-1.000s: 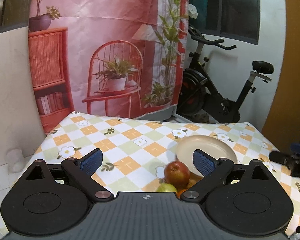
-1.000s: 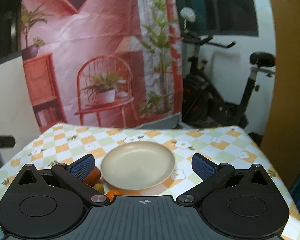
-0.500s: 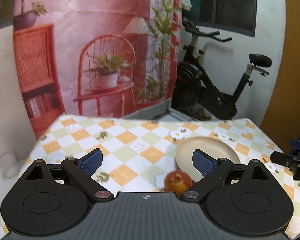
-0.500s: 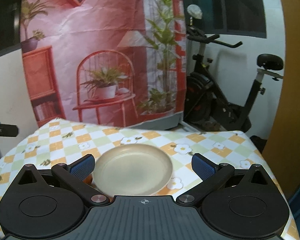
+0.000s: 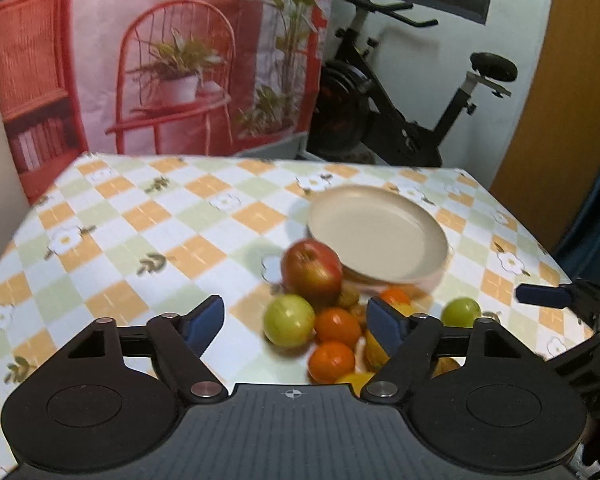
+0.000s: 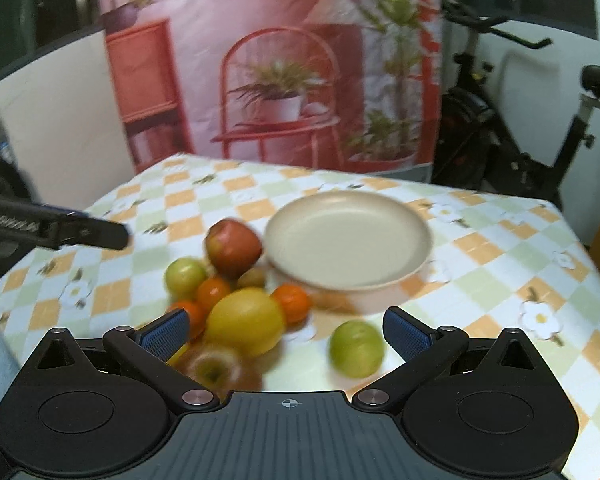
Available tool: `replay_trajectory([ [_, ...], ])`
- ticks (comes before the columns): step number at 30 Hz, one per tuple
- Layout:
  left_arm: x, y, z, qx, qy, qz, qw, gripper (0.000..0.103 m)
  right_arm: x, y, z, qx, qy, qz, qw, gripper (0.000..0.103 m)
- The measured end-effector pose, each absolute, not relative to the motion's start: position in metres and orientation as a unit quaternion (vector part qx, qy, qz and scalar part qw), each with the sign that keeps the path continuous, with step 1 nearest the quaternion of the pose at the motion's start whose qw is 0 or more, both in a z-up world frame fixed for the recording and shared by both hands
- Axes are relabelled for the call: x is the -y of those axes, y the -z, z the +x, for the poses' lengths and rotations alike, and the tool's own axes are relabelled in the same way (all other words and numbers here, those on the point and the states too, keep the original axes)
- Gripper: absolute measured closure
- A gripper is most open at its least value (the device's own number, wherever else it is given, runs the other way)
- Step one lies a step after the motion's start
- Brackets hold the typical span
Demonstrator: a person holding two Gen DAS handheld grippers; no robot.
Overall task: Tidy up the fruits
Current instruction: 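Move the left tool down toward the red apple in the fruit pile, then close the left tool around the red apple and lift it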
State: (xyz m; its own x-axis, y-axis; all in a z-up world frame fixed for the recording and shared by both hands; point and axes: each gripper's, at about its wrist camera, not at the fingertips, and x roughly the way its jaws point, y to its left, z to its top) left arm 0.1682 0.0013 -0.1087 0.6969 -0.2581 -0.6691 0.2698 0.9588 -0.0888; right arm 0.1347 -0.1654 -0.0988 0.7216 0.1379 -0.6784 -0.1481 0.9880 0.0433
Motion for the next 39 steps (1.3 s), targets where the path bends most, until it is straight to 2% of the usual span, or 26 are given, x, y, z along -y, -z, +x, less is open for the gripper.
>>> replay_trajectory([
  [7,0.007,0.12,0.166,-0.381,0.174,0.006,0.908,0.048,0.148,0.113,0.125,-0.388,-0.12,-0.016,0.914,0.012],
  [12,0.016,0.125,0.168,-0.394,0.211,0.007,0.895,0.051,0.15,0.123,0.122,-0.407,-0.134,-0.003,0.904,0.023],
  [14,0.022,0.127,0.172,-0.399,0.224,0.009,0.889,0.055,0.152,0.127,0.121,-0.415,-0.141,0.004,0.899,0.027],
  [17,0.031,0.132,0.173,-0.406,0.244,0.011,0.881,0.056,0.151,0.136,0.121,-0.425,-0.15,0.001,0.893,0.033],
  [26,0.063,0.147,0.174,-0.438,0.302,0.024,0.847,0.058,0.151,0.15,0.122,-0.429,-0.17,0.003,0.887,0.041],
  [29,0.064,0.152,0.178,-0.451,0.306,0.014,0.839,0.064,0.154,0.152,0.121,-0.426,-0.173,0.008,0.888,0.042],
  [39,0.061,0.16,0.188,-0.473,0.306,-0.019,0.826,0.064,0.158,0.156,0.122,-0.412,-0.175,0.019,0.894,0.042],
])
